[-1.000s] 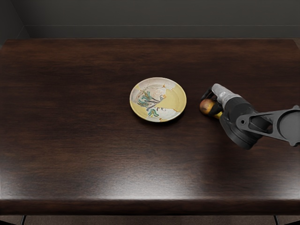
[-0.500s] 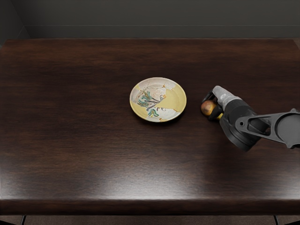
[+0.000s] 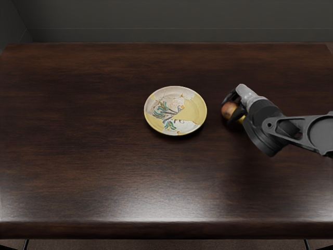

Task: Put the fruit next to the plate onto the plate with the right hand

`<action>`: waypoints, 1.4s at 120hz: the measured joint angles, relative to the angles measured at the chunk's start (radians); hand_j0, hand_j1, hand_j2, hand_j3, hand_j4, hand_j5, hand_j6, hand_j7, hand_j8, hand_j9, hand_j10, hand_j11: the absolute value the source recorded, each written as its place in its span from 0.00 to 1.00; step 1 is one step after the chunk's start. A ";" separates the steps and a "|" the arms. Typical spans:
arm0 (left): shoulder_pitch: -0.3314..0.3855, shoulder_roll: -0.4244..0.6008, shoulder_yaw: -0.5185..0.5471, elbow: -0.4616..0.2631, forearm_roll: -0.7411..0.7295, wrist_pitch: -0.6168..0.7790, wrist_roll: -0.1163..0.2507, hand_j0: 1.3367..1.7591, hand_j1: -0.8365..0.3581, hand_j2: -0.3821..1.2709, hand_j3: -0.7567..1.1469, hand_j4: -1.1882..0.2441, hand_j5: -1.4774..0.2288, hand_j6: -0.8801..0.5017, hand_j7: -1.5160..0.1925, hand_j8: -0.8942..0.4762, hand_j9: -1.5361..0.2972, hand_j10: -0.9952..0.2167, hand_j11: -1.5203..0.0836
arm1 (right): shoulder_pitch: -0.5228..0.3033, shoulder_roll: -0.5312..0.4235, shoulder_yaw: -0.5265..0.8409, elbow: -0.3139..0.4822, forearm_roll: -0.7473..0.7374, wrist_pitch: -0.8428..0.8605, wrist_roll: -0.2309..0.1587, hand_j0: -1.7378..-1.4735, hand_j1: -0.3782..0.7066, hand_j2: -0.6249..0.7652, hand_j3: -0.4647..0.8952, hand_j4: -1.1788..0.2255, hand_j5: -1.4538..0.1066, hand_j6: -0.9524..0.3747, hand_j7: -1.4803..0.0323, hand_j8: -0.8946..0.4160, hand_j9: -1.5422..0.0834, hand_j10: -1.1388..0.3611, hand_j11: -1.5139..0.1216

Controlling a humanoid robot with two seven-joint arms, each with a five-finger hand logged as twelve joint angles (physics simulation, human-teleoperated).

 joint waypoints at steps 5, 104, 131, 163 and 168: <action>0.000 0.000 0.000 0.000 0.000 0.000 0.000 0.76 0.97 0.23 0.40 0.82 0.85 0.62 0.87 0.64 0.82 0.80 0.93 | 0.013 0.000 0.010 0.000 0.001 0.000 0.000 0.33 0.56 0.61 0.34 0.31 0.37 0.38 0.40 0.34 0.40 0.34 0.39; 0.000 0.000 0.000 0.000 0.000 0.000 0.000 0.76 0.97 0.23 0.40 0.82 0.85 0.62 0.87 0.64 0.82 0.80 0.93 | 0.076 0.248 0.148 -0.015 0.016 0.000 0.001 0.32 0.44 0.60 0.34 0.44 0.44 0.45 0.49 0.43 0.49 0.44 0.47; 0.000 0.000 0.000 0.000 0.000 0.000 0.000 0.76 0.97 0.23 0.40 0.82 0.85 0.62 0.87 0.64 0.82 0.80 0.93 | -0.024 0.153 0.433 -0.039 0.044 0.217 0.002 0.31 0.16 0.50 0.34 0.71 0.77 0.63 0.82 0.60 0.80 0.65 0.78; 0.005 0.000 0.000 0.000 0.000 0.000 0.000 0.76 0.97 0.23 0.40 0.82 0.85 0.62 0.87 0.64 0.82 0.80 0.93 | -0.436 0.063 1.093 -0.038 0.437 1.021 0.002 0.30 0.06 0.46 0.34 0.80 0.89 0.69 0.93 0.66 0.91 0.73 0.88; 0.027 0.000 0.001 0.000 0.000 0.000 0.000 0.76 0.97 0.23 0.40 0.82 0.85 0.62 0.87 0.64 0.82 0.80 0.93 | -0.521 0.058 1.177 -0.038 0.498 1.087 0.002 0.30 0.06 0.46 0.34 0.81 0.90 0.70 0.94 0.66 0.91 0.74 0.89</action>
